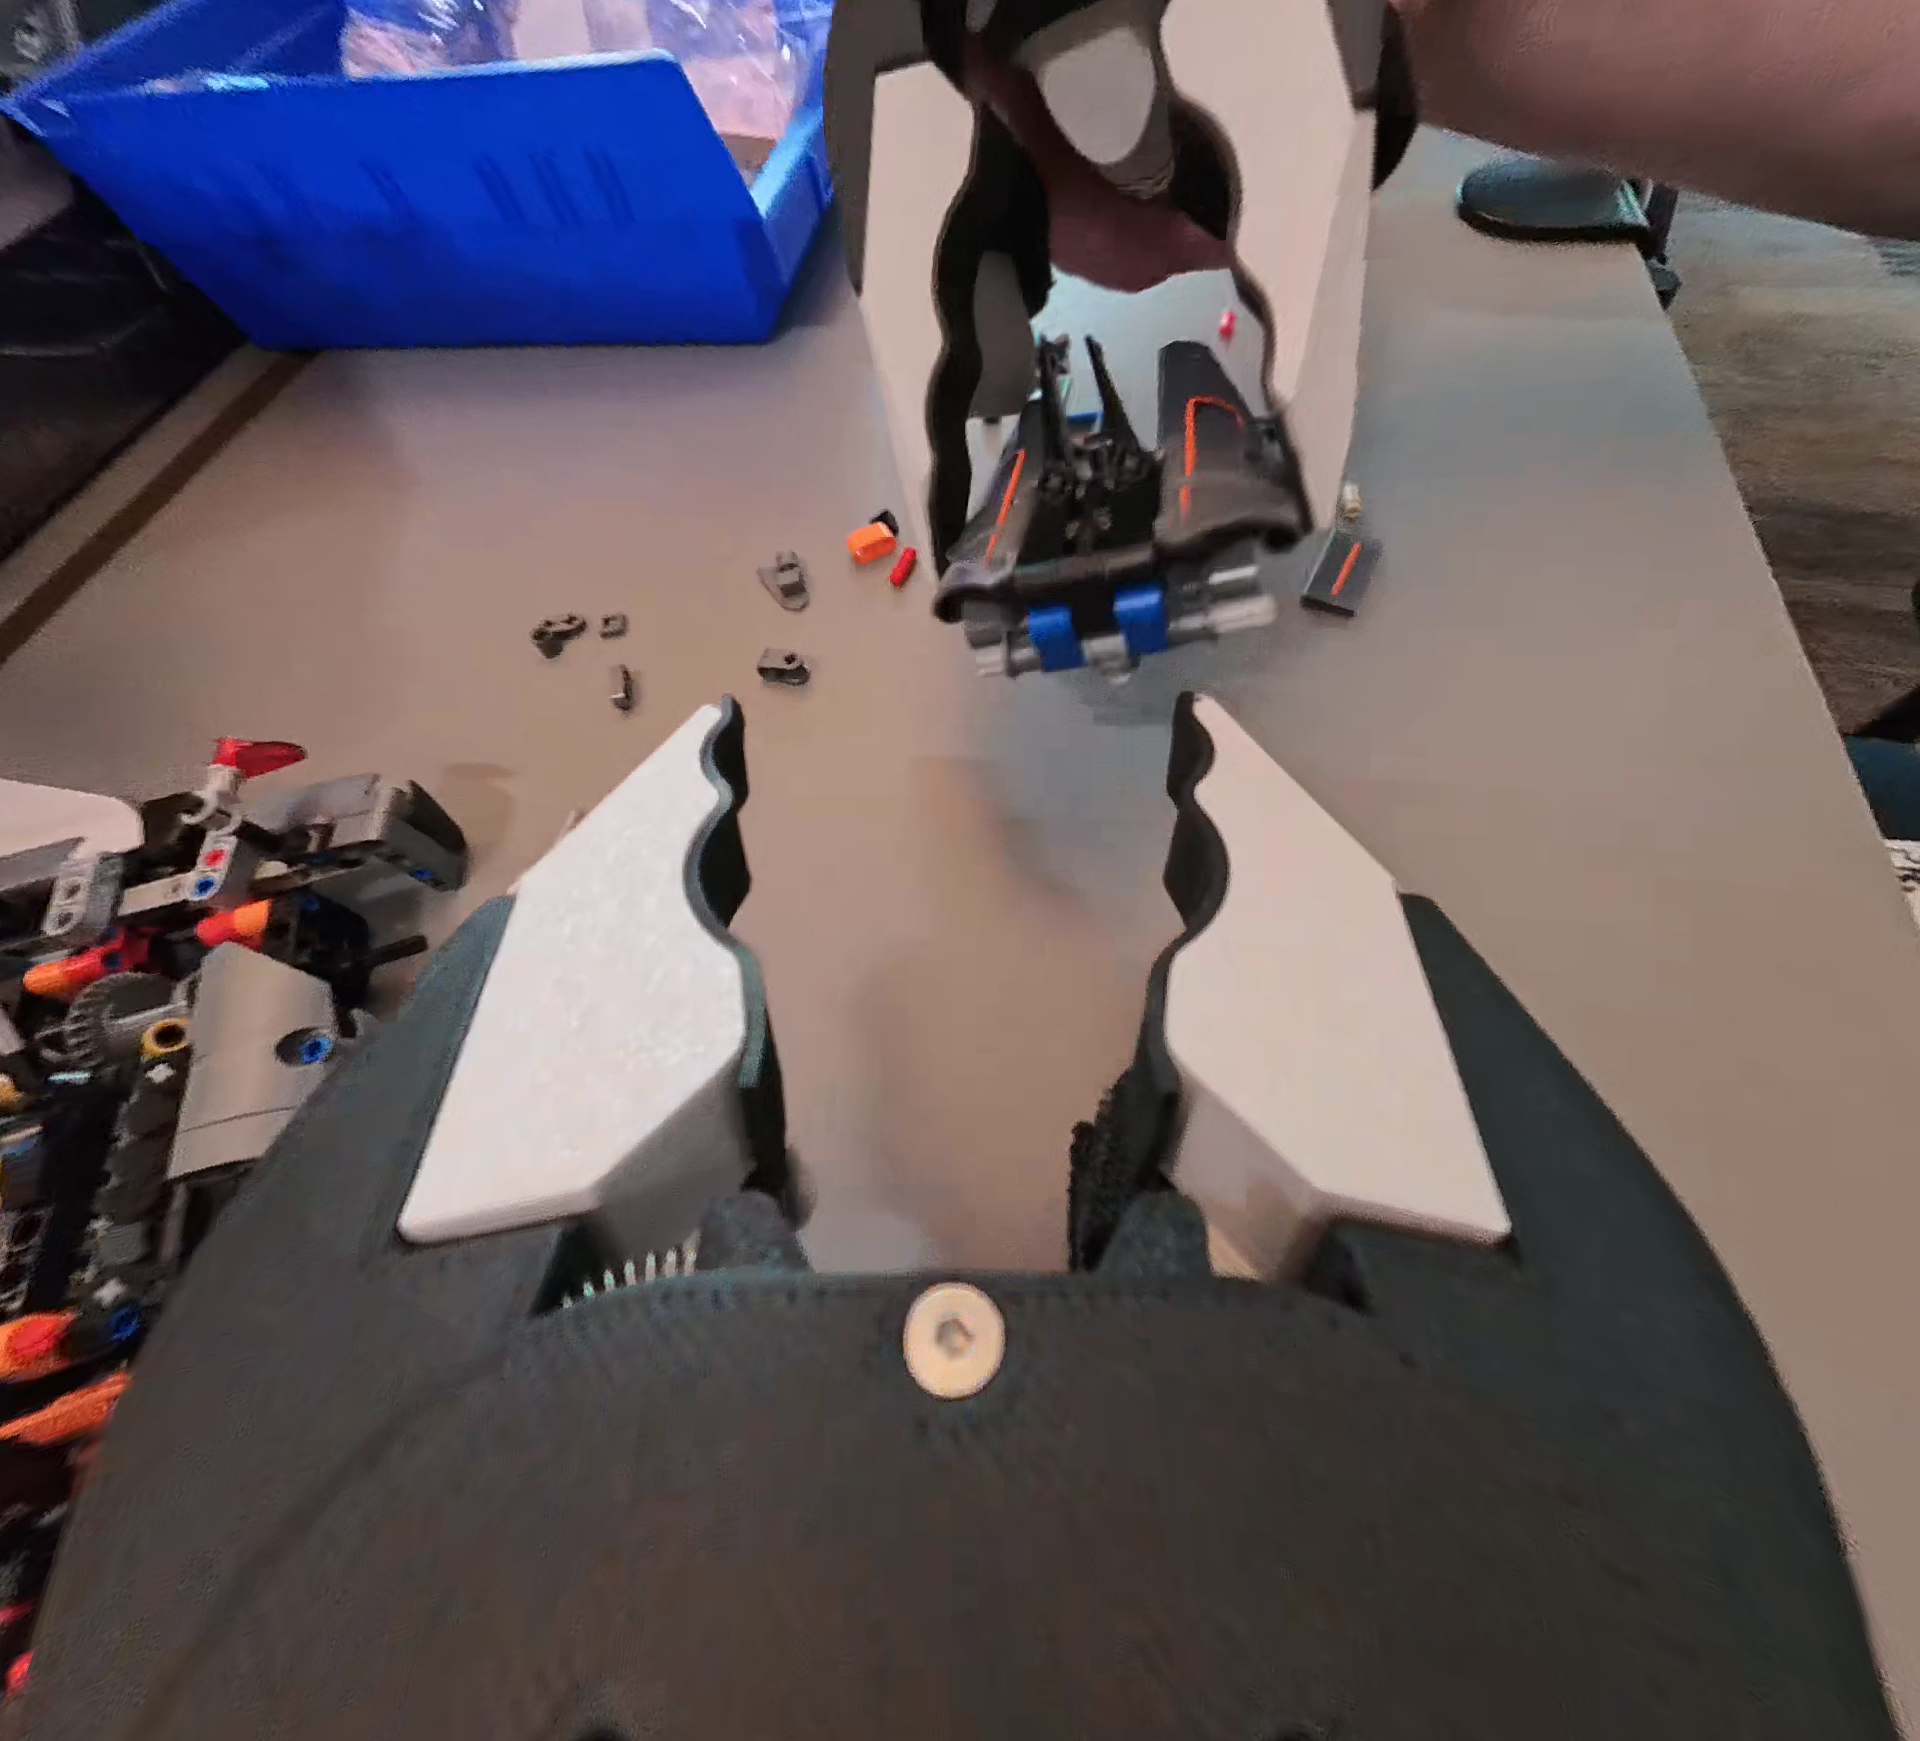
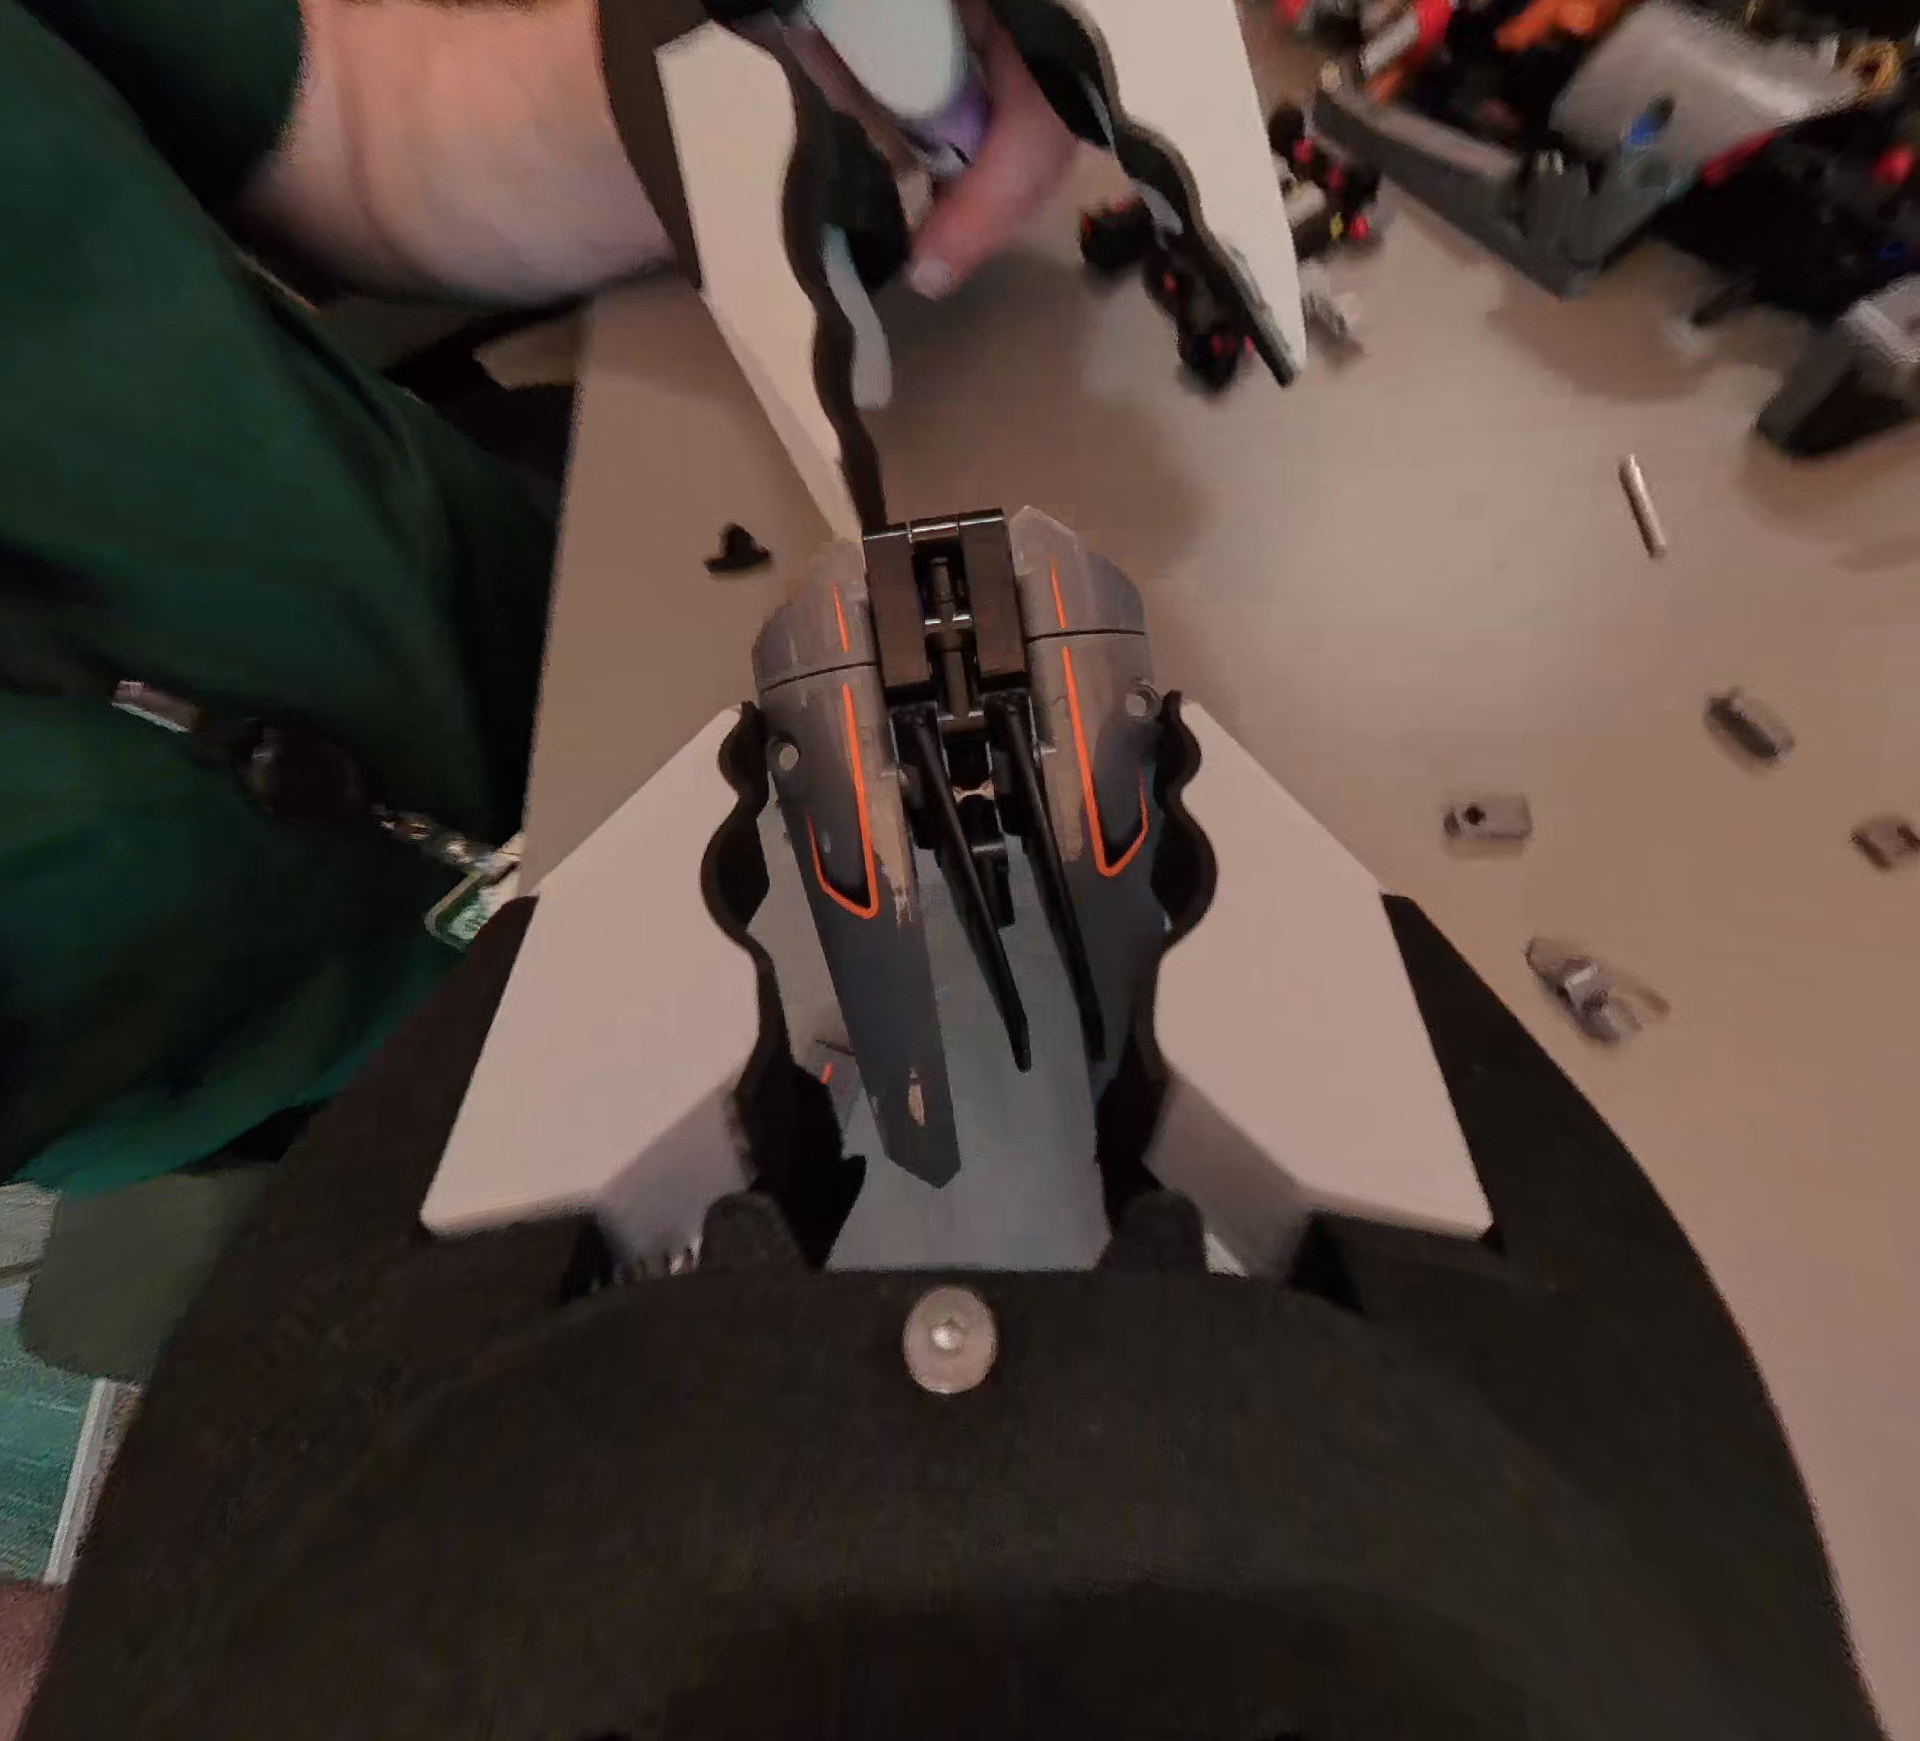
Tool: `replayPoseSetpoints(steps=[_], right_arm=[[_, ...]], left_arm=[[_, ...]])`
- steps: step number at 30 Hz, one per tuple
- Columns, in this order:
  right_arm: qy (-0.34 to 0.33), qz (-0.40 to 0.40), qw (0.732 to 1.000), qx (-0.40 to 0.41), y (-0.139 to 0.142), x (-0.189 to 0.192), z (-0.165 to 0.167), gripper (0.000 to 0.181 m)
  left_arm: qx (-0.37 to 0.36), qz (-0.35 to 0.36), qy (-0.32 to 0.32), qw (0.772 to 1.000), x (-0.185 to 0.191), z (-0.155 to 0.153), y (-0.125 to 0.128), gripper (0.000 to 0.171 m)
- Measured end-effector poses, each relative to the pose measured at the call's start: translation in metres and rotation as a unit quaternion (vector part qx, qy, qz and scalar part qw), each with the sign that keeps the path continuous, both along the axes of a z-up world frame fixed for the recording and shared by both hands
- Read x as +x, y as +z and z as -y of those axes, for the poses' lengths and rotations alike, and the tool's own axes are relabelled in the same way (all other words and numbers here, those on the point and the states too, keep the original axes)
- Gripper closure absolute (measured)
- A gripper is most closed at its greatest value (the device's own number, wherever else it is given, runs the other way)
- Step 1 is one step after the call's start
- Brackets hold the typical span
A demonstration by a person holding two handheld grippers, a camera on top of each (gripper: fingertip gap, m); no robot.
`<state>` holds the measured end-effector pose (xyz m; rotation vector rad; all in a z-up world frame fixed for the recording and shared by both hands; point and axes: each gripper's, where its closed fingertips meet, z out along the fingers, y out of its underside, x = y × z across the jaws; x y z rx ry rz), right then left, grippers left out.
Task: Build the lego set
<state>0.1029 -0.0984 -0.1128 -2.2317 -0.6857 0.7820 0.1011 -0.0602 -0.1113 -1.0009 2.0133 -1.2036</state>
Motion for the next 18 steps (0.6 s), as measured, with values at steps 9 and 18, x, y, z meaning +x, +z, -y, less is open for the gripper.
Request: replayPoseSetpoints(steps=[9,18], right_arm=[[0.123,-0.148,0.981,0.016,0.058,0.003,0.014,0.107],[0.138,-0.221,0.965,0.023,0.077,0.004,0.001,0.108]], left_arm=[[-0.005,0.063,0.019,0.998,0.002,-0.002,0.024,0.095],[0.053,0.153,0.046,0.986,0.001,0.004,0.052,0.106]])
